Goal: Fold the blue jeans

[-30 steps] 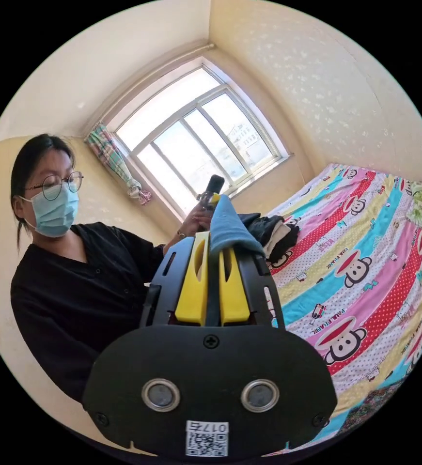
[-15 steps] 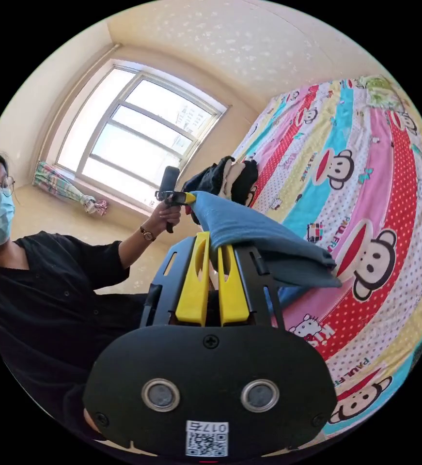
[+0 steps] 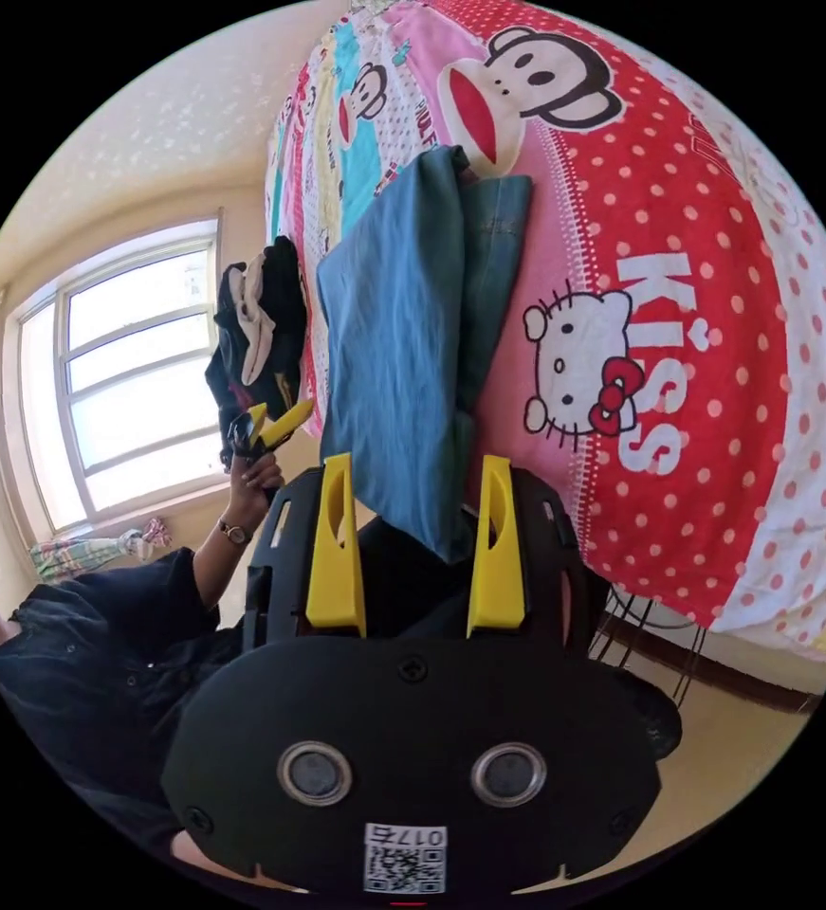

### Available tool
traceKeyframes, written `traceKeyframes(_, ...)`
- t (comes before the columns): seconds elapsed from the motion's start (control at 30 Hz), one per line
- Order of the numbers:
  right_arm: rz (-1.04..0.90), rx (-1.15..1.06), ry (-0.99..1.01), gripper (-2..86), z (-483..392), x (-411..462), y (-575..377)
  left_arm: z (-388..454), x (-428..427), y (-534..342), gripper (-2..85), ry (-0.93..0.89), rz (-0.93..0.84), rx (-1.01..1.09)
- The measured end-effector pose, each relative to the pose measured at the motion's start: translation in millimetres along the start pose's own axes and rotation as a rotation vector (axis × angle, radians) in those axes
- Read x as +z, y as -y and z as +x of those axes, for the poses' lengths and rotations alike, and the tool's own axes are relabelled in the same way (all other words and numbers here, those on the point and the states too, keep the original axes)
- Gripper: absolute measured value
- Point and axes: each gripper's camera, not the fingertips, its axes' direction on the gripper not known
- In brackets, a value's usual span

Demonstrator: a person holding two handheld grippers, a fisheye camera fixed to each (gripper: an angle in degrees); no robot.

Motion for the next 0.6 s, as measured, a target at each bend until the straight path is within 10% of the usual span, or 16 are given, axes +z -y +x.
traceKeyframes(0.4, -0.120, 0.139, -0.010, 10.7, 8.3, 67.4, 3.6, -6.6, 65.2, -39.5, 8.6, 0.048, -0.255, -0.222)
traceKeyframes(0.6, -0.208, -0.071, 0.383, 4.7, -16.5, -3.3, -6.1, 103.4, 25.0, -38.3, 6.1, -0.200, -0.369, -0.106)
